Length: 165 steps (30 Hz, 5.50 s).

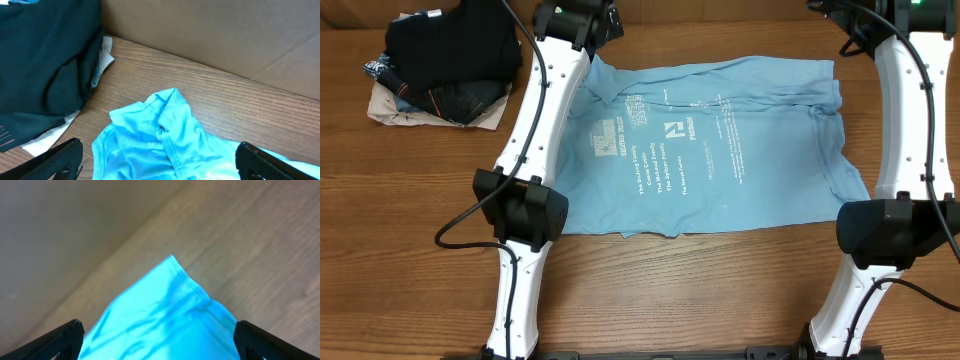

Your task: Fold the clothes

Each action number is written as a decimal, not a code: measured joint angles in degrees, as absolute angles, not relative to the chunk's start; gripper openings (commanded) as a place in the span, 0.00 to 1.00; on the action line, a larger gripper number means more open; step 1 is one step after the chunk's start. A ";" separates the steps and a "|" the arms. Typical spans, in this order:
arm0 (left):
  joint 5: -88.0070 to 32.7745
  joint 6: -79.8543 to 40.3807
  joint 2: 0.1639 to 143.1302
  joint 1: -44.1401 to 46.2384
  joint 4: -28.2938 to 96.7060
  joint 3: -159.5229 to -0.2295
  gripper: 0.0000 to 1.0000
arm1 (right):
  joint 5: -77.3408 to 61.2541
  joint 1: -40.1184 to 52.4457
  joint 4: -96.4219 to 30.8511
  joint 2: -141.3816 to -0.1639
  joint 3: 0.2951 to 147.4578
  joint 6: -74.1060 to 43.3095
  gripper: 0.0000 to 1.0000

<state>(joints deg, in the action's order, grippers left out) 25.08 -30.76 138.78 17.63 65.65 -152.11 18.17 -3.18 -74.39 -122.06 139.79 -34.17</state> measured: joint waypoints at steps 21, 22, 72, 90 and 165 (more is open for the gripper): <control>19.03 -33.63 121.21 18.46 96.12 -152.18 1.00 | 11.29 -3.18 -97.12 -110.67 139.79 -34.22 1.00; 18.98 -34.00 120.64 18.46 96.49 -152.18 1.00 | 10.61 -3.18 -97.10 -109.21 139.79 -34.26 1.00; 5.04 -41.74 94.19 47.29 60.73 -63.42 0.87 | 6.57 -14.63 -87.05 -93.41 110.98 -30.00 1.00; -5.39 -42.39 98.59 36.12 49.93 -61.84 0.76 | 6.11 -14.63 -86.24 -93.41 110.98 -30.00 1.00; -4.54 -36.01 105.67 32.51 45.04 -62.30 0.10 | 6.13 -14.63 -86.41 -93.41 110.98 -30.02 1.00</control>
<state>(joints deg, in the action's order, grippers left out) -4.54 -36.01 105.67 32.51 45.04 -62.30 6.13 -14.63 -86.41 -93.41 110.98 -30.02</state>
